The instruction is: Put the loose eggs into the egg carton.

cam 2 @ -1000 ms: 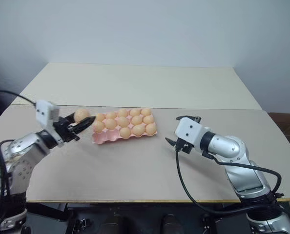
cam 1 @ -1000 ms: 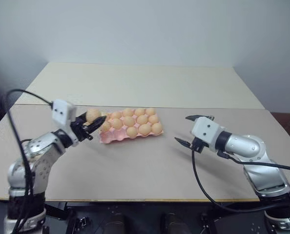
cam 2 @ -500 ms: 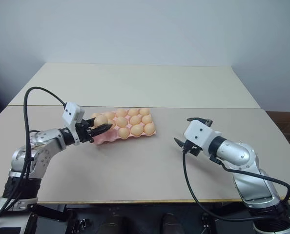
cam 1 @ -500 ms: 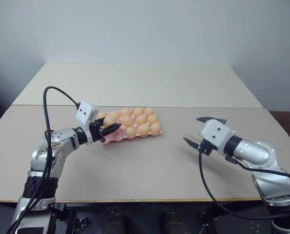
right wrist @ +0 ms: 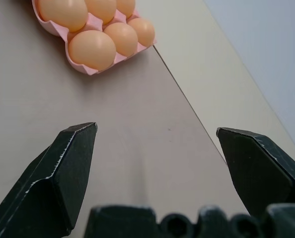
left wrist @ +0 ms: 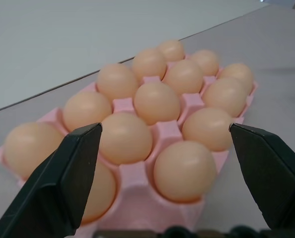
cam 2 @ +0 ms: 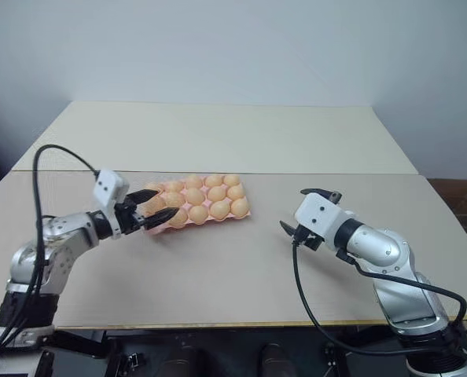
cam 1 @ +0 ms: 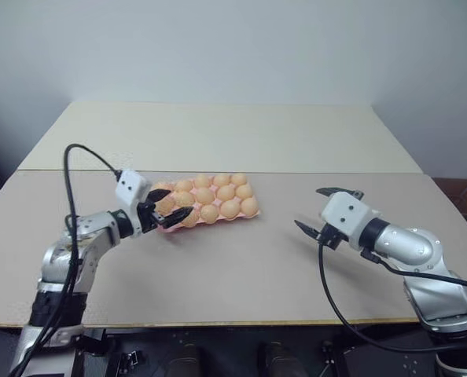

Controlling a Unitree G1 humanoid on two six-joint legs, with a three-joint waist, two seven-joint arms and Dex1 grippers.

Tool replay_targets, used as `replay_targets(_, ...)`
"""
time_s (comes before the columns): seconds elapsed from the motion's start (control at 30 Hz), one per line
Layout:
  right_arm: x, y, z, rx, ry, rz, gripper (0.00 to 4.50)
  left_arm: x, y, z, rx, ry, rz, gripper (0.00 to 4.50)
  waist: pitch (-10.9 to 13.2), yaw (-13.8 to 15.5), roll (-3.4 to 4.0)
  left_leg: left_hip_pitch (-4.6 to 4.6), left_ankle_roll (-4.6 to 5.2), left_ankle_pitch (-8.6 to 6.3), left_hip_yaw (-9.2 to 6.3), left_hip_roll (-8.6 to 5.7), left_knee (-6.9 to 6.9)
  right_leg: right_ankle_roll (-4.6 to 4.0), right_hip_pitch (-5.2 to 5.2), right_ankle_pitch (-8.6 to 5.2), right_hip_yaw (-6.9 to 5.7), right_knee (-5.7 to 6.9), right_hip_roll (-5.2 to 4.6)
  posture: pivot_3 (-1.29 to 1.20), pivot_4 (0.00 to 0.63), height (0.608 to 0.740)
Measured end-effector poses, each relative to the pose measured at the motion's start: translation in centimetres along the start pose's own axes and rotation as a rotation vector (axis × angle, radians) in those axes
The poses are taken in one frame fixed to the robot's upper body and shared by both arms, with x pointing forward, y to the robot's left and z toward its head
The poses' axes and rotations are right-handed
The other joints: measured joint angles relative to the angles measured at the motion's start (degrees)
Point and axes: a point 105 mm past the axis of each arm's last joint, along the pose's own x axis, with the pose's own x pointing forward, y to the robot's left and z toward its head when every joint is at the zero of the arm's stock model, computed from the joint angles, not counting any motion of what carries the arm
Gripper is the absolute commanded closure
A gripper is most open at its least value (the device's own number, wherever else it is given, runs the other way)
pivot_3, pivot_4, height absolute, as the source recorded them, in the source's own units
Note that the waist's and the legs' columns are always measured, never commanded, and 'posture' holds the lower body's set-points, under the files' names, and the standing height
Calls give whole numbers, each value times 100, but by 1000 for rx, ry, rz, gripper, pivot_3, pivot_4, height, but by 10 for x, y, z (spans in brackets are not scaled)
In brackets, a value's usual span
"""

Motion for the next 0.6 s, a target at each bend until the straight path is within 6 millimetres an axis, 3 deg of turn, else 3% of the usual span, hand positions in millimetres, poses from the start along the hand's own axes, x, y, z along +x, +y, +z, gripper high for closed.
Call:
replay_targets(0.23,3,0,-1,0,-4,10,0,-64,19,-9,-37,45,163,39,0,-39,0,7,-1,0,3,0,0,-27,3,-17,1,1,-5,0,150,740)
replay_targets(0.4,10,0,-1,-13,-17,35,0,-101,18,-10,-29,80,312,39,0,-34,-1,9,-2,-1,3,1,1,-29,3,-18,1,1,-7,0,150,740)
replay_targets(0.5,12,-3,-1,-16,-19,43,0,-120,13,-10,-24,101,354,39,0,-37,0,10,-2,-1,5,2,-3,-31,0,-19,4,0,-6,0,150,740)
replay_targets(0.6,14,-3,0,-25,-28,58,0,-127,14,-11,-31,110,387,39,0,-1,0,12,-2,-1,4,2,-3,-31,1,-19,-1,2,-6,0,150,740)
